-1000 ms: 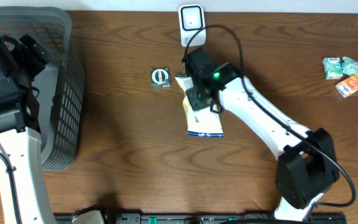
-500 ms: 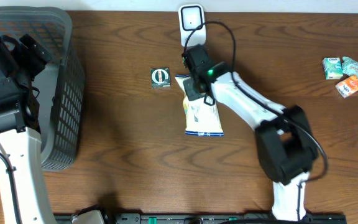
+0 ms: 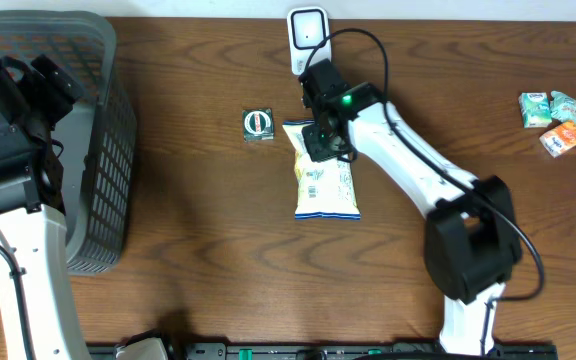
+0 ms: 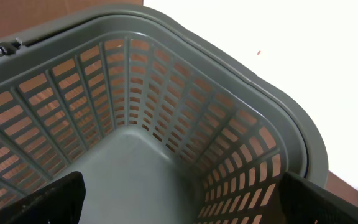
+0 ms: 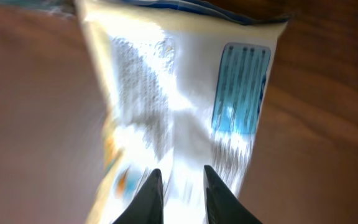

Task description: Scan the item barcode

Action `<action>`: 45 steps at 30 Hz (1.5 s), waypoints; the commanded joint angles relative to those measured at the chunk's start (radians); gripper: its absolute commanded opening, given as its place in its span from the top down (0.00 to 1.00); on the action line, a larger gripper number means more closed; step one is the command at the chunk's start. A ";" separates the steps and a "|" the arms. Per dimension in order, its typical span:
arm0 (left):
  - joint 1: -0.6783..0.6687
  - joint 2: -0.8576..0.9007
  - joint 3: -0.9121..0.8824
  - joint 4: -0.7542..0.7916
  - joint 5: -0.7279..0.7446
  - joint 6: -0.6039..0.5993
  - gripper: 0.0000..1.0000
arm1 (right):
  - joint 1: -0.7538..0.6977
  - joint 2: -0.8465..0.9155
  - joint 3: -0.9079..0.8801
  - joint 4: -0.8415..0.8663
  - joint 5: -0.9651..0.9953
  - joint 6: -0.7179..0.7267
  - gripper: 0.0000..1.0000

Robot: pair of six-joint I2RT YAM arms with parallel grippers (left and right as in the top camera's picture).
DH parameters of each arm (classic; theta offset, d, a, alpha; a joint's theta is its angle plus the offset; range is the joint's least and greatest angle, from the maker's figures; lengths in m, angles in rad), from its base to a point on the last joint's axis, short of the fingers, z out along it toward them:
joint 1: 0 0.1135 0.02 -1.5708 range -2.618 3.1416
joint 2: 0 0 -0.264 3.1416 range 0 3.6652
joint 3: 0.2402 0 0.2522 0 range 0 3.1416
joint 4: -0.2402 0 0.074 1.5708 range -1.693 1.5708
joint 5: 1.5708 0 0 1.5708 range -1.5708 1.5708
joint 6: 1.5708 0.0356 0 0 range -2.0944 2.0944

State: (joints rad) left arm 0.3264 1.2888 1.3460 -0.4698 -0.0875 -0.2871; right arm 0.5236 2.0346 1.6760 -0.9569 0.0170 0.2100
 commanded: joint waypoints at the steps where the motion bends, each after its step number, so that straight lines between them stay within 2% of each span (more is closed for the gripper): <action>1: 0.005 0.002 0.016 0.000 -0.002 0.010 0.02 | 0.021 -0.048 0.023 -0.068 -0.084 0.006 0.86; 3: 0.005 0.002 0.016 0.000 -0.002 0.010 0.03 | 0.038 -0.040 0.006 -0.099 -0.083 0.006 0.88; 6: 0.005 0.002 0.016 0.000 -0.002 0.010 0.02 | 0.065 -0.036 -0.050 -0.091 -0.083 0.006 0.85; 9: 0.005 0.002 0.016 0.000 -0.002 0.010 0.02 | 0.089 -0.036 -0.140 -0.031 -0.079 0.007 0.80; 15: 0.005 0.002 0.016 0.000 -0.002 0.010 0.02 | 0.120 -0.036 -0.303 0.107 -0.102 0.021 0.80; 20: 0.005 0.002 0.016 0.000 -0.002 0.010 0.02 | 0.117 -0.055 -0.231 0.022 -0.164 0.020 0.85; 25: 0.005 0.002 0.016 0.000 -0.002 0.010 0.02 | 0.106 -0.076 -0.081 -0.056 -0.042 0.010 0.83; 28: 0.005 0.002 0.016 0.000 -0.002 0.010 0.02 | 0.105 -0.079 -0.040 -0.003 0.061 0.010 0.68; 29: 0.005 0.002 0.016 0.000 -0.002 0.010 0.02 | 0.105 -0.079 -0.040 0.026 0.082 0.010 0.67; 34: 0.005 0.002 0.016 0.000 -0.002 0.010 0.02 | 0.105 -0.047 -0.049 0.087 0.081 0.010 0.71; 39: 0.005 0.002 0.016 0.000 -0.002 0.010 0.02 | 0.109 0.029 -0.082 0.131 0.071 0.011 0.69; 45: 0.005 0.002 0.016 0.000 -0.002 0.010 0.02 | 0.109 0.112 -0.087 0.198 -0.047 0.011 0.71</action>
State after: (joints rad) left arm 0.3264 1.2888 1.3460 -0.4702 -0.0875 -0.2871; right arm 0.6323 2.1174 1.6020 -0.7719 0.0345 0.2192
